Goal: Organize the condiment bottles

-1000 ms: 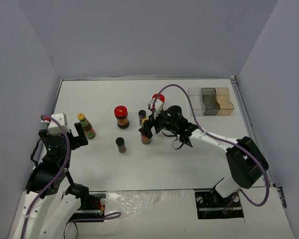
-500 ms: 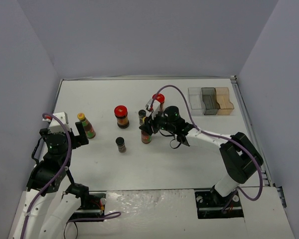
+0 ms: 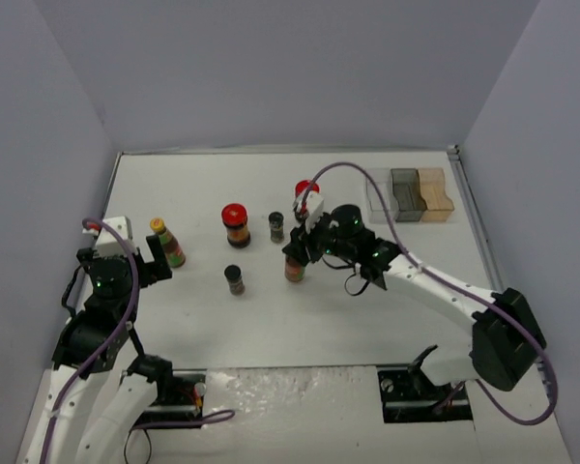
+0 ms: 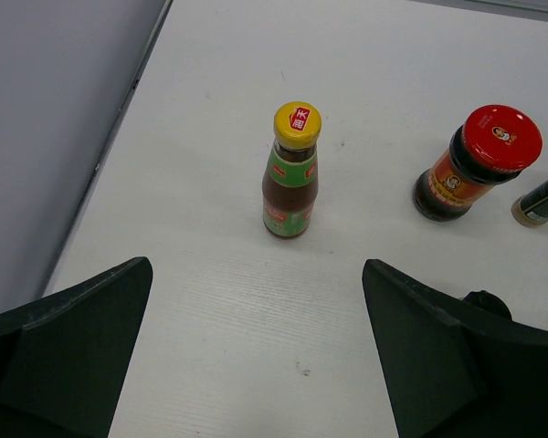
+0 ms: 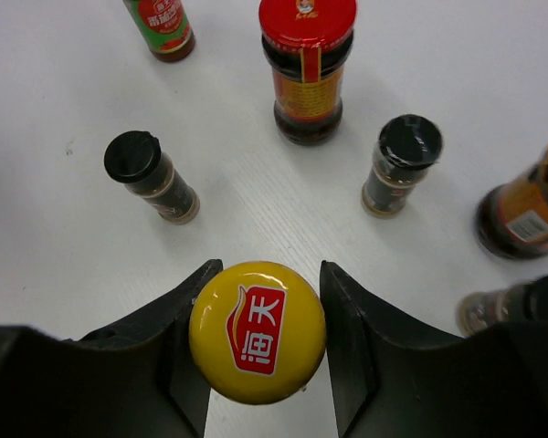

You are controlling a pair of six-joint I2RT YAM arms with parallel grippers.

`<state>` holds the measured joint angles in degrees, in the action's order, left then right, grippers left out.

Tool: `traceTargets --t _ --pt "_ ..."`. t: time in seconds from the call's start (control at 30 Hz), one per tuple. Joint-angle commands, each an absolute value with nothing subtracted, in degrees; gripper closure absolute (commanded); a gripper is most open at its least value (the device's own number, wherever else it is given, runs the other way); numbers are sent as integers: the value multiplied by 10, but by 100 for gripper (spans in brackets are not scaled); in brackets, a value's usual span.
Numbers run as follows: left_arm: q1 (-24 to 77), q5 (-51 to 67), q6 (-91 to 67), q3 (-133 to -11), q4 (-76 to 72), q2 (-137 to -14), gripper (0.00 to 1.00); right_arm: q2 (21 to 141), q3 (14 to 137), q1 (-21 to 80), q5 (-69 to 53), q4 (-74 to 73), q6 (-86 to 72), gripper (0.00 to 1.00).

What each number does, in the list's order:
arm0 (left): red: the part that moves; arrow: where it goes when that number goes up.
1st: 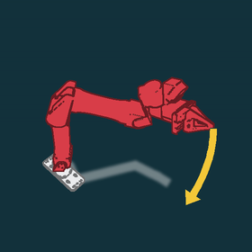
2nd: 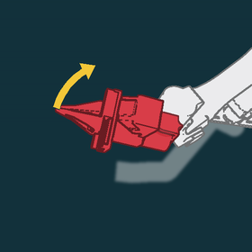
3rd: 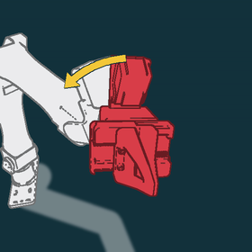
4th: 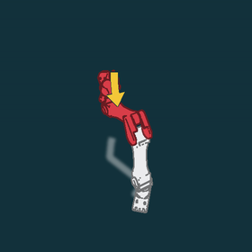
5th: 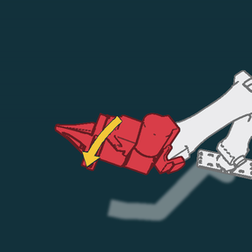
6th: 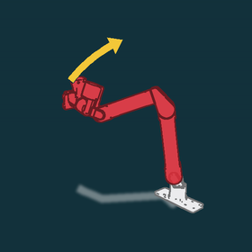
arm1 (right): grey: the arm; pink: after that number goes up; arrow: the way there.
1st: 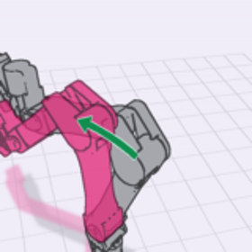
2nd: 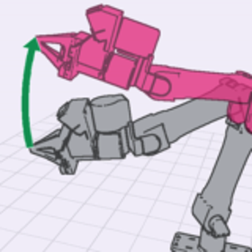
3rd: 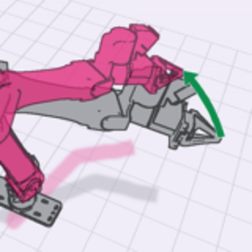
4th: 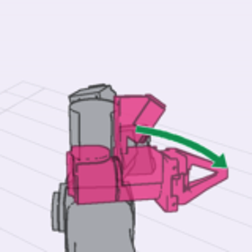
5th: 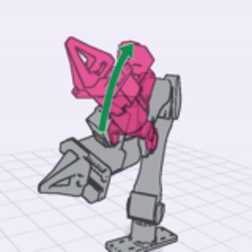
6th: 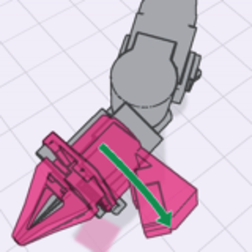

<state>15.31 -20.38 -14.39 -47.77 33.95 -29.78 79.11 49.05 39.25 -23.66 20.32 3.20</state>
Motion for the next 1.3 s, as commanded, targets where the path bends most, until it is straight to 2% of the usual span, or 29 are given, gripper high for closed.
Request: traceTargets --t 0.0,0.13,0.3,0.63,0.97,1.27 --pt "150 -208 -148 -495 301 -299 3 668 596 372 -113 158 36 100" --pt "150 -212 -148 -495 302 -296 3 638 631 288 -91 112 16 100" --pt "151 -214 -149 -495 304 -294 3 655 688 174 -48 88 11 100" --pt "156 -226 -149 -494 304 -297 3 821 810 -12 -26 118 14 100" --pt "161 -237 -149 -496 308 -304 3 958 878 -109 -58 212 1 100" --pt "163 -238 -144 -496 306 -320 3 1060 935 -120 -40 258 3 100"
